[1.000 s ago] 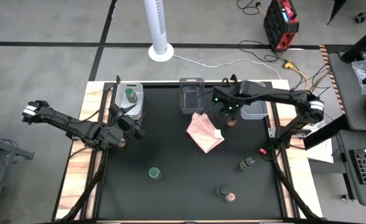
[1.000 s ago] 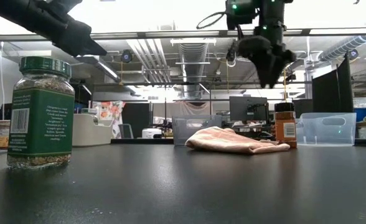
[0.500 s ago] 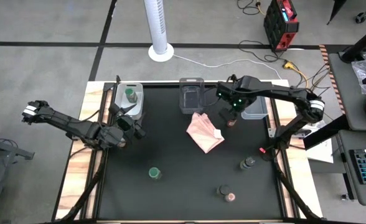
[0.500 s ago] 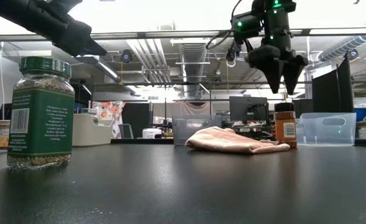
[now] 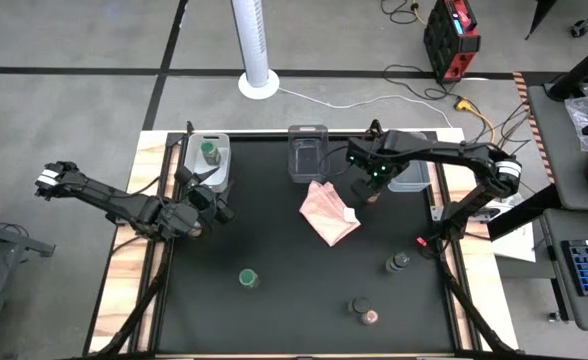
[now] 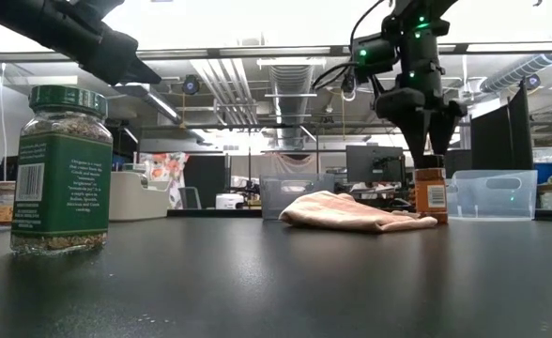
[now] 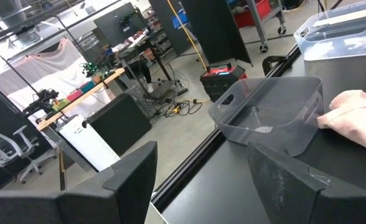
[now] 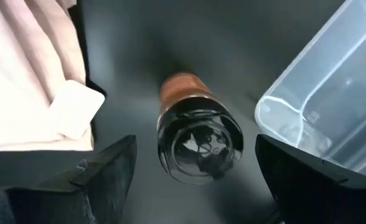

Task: Sort spices by type
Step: Put the top right black seasoning bottle into the black bin

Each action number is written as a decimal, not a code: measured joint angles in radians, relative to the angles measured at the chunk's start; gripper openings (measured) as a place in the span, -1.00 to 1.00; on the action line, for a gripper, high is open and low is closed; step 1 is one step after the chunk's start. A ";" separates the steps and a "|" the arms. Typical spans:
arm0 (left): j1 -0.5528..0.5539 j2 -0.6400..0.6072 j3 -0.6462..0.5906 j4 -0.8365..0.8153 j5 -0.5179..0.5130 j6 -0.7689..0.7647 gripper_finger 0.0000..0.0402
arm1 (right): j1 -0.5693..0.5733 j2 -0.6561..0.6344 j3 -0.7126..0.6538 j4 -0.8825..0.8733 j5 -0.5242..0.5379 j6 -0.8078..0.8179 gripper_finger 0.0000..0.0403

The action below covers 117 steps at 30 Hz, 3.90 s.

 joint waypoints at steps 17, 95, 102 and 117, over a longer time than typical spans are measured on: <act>0.000 0.000 0.000 0.000 0.000 0.000 0.16 | 0.000 0.000 -0.041 0.068 -0.026 0.024 0.28; 0.000 -0.126 0.062 -0.096 -0.009 0.053 0.16 | -0.035 0.751 1.146 -0.228 0.027 -0.503 -0.02; 0.000 -0.121 0.063 -0.100 -0.006 0.045 0.16 | -0.040 0.782 1.146 -0.212 0.027 -0.526 -0.02; 0.000 -0.119 0.063 -0.107 -0.006 0.045 0.16 | -0.044 0.820 1.145 -0.158 0.029 -0.573 0.10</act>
